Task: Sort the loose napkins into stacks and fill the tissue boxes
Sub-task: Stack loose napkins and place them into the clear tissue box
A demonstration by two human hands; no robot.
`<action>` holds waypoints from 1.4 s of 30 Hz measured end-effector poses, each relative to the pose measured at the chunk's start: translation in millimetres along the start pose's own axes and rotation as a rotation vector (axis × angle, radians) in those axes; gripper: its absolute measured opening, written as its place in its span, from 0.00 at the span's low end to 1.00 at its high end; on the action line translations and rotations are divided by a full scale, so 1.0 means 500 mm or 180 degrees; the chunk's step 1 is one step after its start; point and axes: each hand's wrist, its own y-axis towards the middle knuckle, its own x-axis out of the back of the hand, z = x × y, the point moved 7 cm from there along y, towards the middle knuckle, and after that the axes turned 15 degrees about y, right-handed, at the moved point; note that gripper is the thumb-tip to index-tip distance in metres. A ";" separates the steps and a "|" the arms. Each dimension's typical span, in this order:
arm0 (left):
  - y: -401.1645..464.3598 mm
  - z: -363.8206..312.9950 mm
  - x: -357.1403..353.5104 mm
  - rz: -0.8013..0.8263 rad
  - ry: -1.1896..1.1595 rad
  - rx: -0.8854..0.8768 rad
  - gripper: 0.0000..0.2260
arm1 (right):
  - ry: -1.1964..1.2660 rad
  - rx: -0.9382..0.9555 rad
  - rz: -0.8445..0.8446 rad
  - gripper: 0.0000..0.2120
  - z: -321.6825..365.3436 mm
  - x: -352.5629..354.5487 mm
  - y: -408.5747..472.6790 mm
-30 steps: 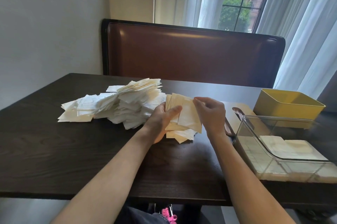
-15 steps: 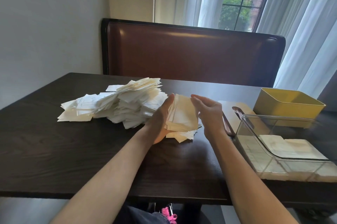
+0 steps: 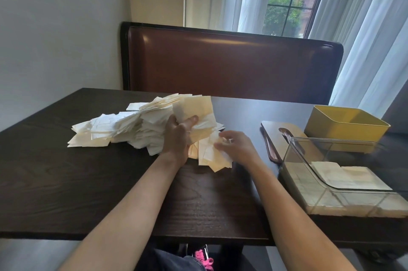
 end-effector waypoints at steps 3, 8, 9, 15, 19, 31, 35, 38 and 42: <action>0.000 0.001 0.002 -0.0041 -0.0003 0.0004 0.22 | 0.0191 -0.0023 -0.0222 0.14 0.002 0.014 -0.004; 0.004 0.007 0.008 -0.0123 0.0073 -0.0018 0.15 | 0.1570 0.0216 -0.0438 0.05 0.028 0.046 -0.026; 0.003 0.007 0.008 -0.0121 0.0073 0.0002 0.14 | 0.1989 0.0209 -0.0408 0.07 0.031 0.050 -0.029; 0.002 0.007 0.007 -0.0132 0.0018 0.0067 0.09 | 0.3802 0.0173 -0.0386 0.19 0.038 0.067 -0.031; -0.002 0.002 0.007 -0.0205 -0.0054 0.0084 0.08 | 0.4364 0.0339 0.0104 0.18 0.048 0.064 -0.029; -0.043 0.022 -0.074 0.1279 0.0044 0.0816 0.22 | 0.3090 0.0484 -0.0275 0.21 0.057 0.054 -0.032; -0.044 0.024 -0.076 0.1461 0.0496 0.0557 0.16 | 0.2866 0.0611 -0.0228 0.22 0.060 0.050 -0.032; -0.047 0.030 -0.078 0.1573 0.0733 0.0453 0.17 | 0.2887 0.0710 -0.0189 0.22 0.061 0.052 -0.033; -0.045 0.031 -0.077 0.1577 0.0765 0.0356 0.26 | 0.2962 0.0786 -0.0366 0.19 0.060 0.061 -0.032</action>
